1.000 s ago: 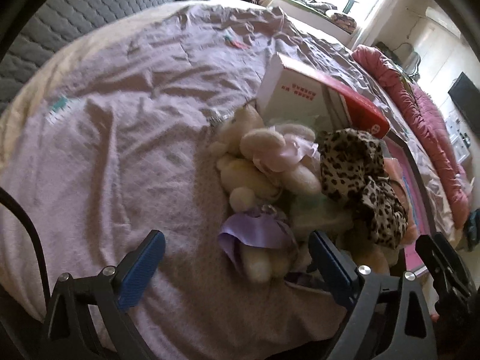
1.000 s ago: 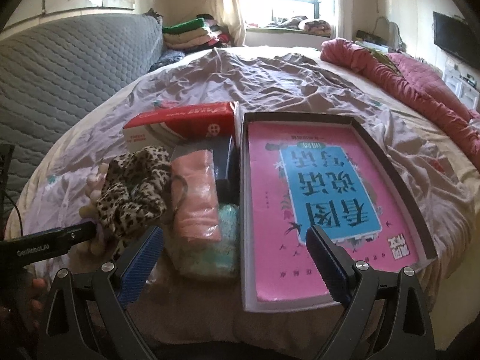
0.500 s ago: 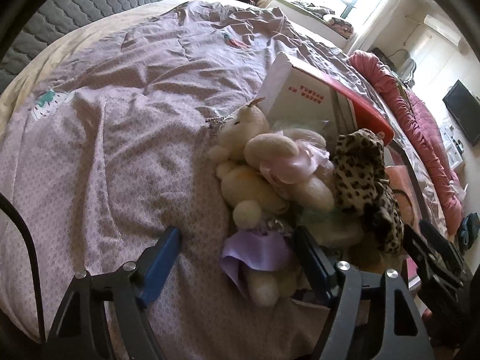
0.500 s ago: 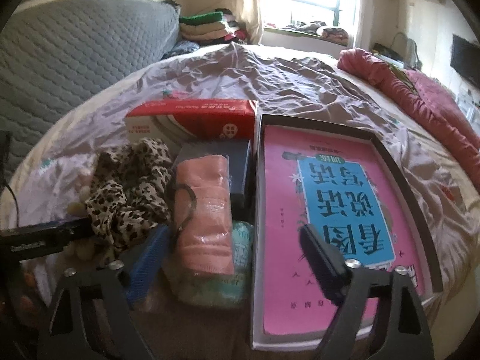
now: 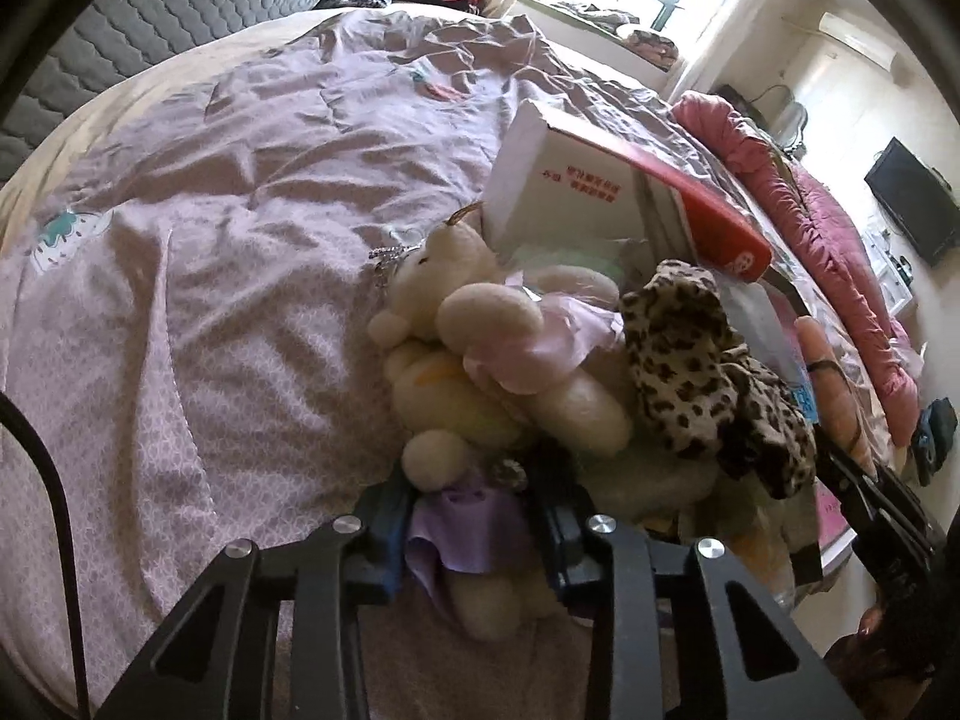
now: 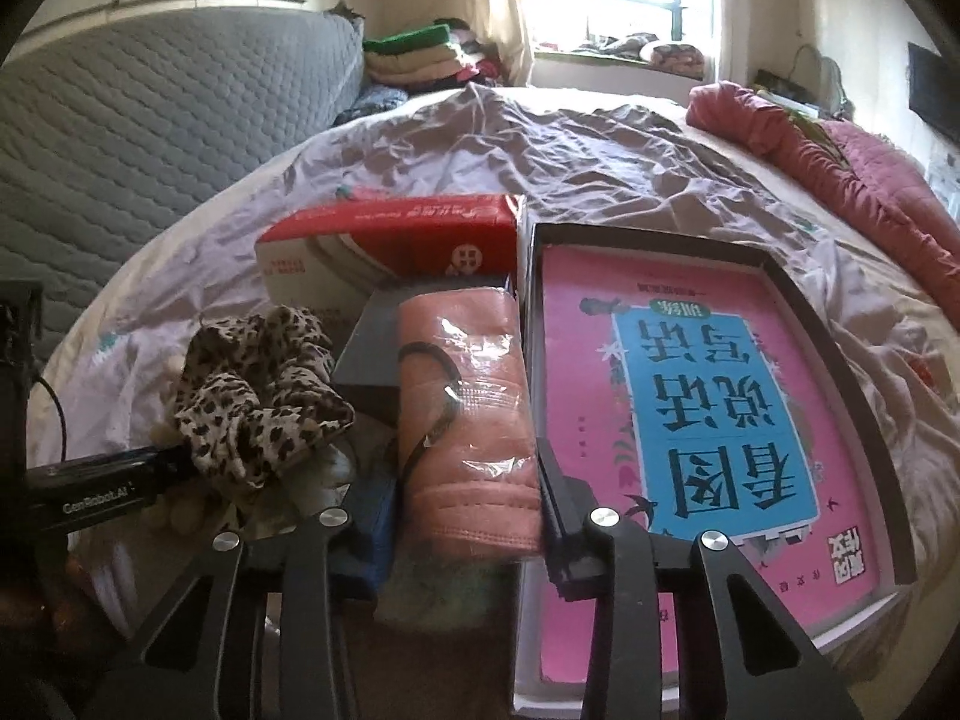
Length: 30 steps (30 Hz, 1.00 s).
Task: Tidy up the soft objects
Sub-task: 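Carry the bear with left tool while right carries the towel roll toward the pink book tray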
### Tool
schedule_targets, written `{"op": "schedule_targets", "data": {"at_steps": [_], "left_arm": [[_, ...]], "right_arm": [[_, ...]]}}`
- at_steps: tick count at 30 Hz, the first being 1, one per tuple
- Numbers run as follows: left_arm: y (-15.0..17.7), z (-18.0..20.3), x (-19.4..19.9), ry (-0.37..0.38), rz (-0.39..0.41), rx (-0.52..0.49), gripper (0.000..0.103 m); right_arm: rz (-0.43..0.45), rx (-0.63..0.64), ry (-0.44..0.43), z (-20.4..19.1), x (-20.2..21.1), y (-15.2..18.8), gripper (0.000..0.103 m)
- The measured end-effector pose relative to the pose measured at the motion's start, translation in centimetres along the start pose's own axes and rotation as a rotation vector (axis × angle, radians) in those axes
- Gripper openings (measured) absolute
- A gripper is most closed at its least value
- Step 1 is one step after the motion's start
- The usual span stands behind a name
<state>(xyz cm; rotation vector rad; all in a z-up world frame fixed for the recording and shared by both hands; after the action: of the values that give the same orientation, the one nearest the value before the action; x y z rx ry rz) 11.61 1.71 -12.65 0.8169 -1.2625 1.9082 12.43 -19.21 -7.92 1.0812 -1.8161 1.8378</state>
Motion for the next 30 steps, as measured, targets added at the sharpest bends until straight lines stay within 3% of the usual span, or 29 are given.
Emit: {"op": "schedule_targets", "data": {"at_steps": [19, 30], "left_arm": [[1.9, 0.3, 4.6, 0.024, 0.01, -0.003, 0.031], [1.5, 2.0, 8.6, 0.038, 0.101, -0.029, 0.031]], "right_arm": [[0.039, -0.062, -0.068, -0.4, 4.1, 0.6, 0.039], [0.088, -0.098, -0.074, 0.7, 6.4, 0.4, 0.039]]}}
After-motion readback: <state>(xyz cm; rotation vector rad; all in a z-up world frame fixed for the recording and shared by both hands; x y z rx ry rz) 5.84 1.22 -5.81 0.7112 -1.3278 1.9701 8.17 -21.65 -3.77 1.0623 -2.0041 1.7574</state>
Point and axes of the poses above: each gripper's, at about its wrist camera, not at the fingertips, and x roughly against the way its jaws point, z to its right, y to its underside, the point moved 5 cm from there along -x, roughly the way its jaws point
